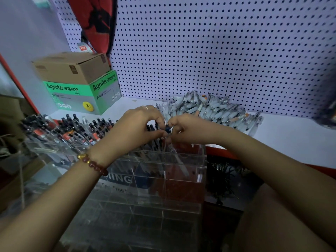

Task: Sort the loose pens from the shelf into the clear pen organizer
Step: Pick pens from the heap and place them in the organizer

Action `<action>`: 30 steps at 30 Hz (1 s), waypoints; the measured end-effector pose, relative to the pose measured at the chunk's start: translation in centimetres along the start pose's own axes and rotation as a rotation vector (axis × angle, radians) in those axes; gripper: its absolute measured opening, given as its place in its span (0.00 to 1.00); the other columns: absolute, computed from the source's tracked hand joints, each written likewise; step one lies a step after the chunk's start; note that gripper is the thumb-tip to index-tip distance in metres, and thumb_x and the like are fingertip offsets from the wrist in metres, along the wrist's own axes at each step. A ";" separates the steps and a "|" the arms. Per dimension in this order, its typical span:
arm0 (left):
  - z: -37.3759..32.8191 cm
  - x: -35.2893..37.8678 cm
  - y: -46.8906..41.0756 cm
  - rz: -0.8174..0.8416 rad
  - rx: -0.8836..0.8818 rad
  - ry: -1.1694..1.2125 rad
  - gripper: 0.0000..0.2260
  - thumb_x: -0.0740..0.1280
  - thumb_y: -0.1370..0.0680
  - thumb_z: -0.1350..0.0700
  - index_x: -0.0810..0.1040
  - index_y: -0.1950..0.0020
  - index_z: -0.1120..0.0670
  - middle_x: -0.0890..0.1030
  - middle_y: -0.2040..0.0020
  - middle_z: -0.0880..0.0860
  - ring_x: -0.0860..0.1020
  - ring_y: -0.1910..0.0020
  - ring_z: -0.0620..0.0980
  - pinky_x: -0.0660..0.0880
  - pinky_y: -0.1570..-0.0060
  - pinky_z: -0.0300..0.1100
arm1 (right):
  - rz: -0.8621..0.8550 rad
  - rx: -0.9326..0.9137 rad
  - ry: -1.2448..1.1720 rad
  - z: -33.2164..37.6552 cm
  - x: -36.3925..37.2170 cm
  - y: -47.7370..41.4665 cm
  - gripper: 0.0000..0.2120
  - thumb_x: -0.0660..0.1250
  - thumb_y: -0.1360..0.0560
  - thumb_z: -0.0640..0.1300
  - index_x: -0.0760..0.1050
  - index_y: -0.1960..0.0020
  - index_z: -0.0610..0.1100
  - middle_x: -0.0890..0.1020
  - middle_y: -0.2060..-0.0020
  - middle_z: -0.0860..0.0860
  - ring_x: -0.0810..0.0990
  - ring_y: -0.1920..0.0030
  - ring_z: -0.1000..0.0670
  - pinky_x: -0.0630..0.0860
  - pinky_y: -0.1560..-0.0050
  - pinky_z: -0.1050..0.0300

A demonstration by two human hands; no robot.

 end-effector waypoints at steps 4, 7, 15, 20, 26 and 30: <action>-0.3 0.2 -0.1 0.015 0.014 -0.082 0.05 0.76 0.31 0.50 0.81 0.62 0.45 0.80 0.48 0.43 0.76 0.50 0.46 0.71 0.45 0.49 | -0.005 -0.034 -0.011 -0.3 -0.3 0.1 0.11 0.60 0.20 0.40 0.72 0.61 0.48 0.80 0.69 0.52 0.74 0.75 0.60 0.70 0.71 0.66; -0.3 0.3 -0.2 0.037 0.017 -0.107 0.05 0.76 0.31 0.49 0.81 0.63 0.43 0.80 0.48 0.42 0.76 0.50 0.46 0.70 0.42 0.54 | -0.038 -0.054 0.056 -0.1 -0.3 0.1 0.07 0.61 0.20 0.44 0.73 0.56 0.48 0.77 0.70 0.57 0.73 0.75 0.64 0.67 0.72 0.72; -0.3 -0.1 -0.2 -0.030 0.000 -0.104 0.07 0.74 0.29 0.51 0.77 0.63 0.43 0.78 0.52 0.39 0.76 0.52 0.44 0.69 0.40 0.56 | 0.004 -0.034 0.161 -0.1 -0.5 0.3 0.06 0.63 0.21 0.46 0.74 0.45 0.48 0.73 0.67 0.58 0.72 0.70 0.60 0.68 0.68 0.64; -0.3 -0.2 0.0 -0.025 0.011 -0.107 0.09 0.74 0.30 0.49 0.75 0.59 0.41 0.79 0.52 0.41 0.76 0.53 0.45 0.69 0.40 0.56 | 0.014 -0.003 0.114 -0.1 -0.5 0.4 0.12 0.64 0.22 0.44 0.73 0.39 0.46 0.72 0.75 0.57 0.71 0.77 0.63 0.64 0.74 0.70; 0.3 -1.3 -0.2 -0.023 -0.014 -0.018 0.08 0.70 0.28 0.44 0.78 0.55 0.46 0.78 0.51 0.41 0.77 0.56 0.42 0.70 0.52 0.41 | -0.105 0.006 -0.062 -0.6 -3.3 0.8 0.07 0.61 0.22 0.38 0.76 0.50 0.45 0.72 0.72 0.55 0.69 0.79 0.62 0.64 0.74 0.69; 1.8 -3.0 -0.6 -0.099 -0.085 0.064 0.07 0.66 0.22 0.51 0.80 0.52 0.52 0.80 0.50 0.46 0.75 0.56 0.34 0.69 0.57 0.31 | -0.296 0.077 -0.216 -1.8 -5.5 -1.3 0.10 0.59 0.21 0.36 0.76 0.55 0.46 0.78 0.68 0.51 0.74 0.70 0.55 0.71 0.69 0.65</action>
Point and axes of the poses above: each hand's wrist, its own y-axis away from the middle knuckle, its own x-axis out of the palm, z = x × y, the point moved 5 cm from there along -y, towards the middle knuckle
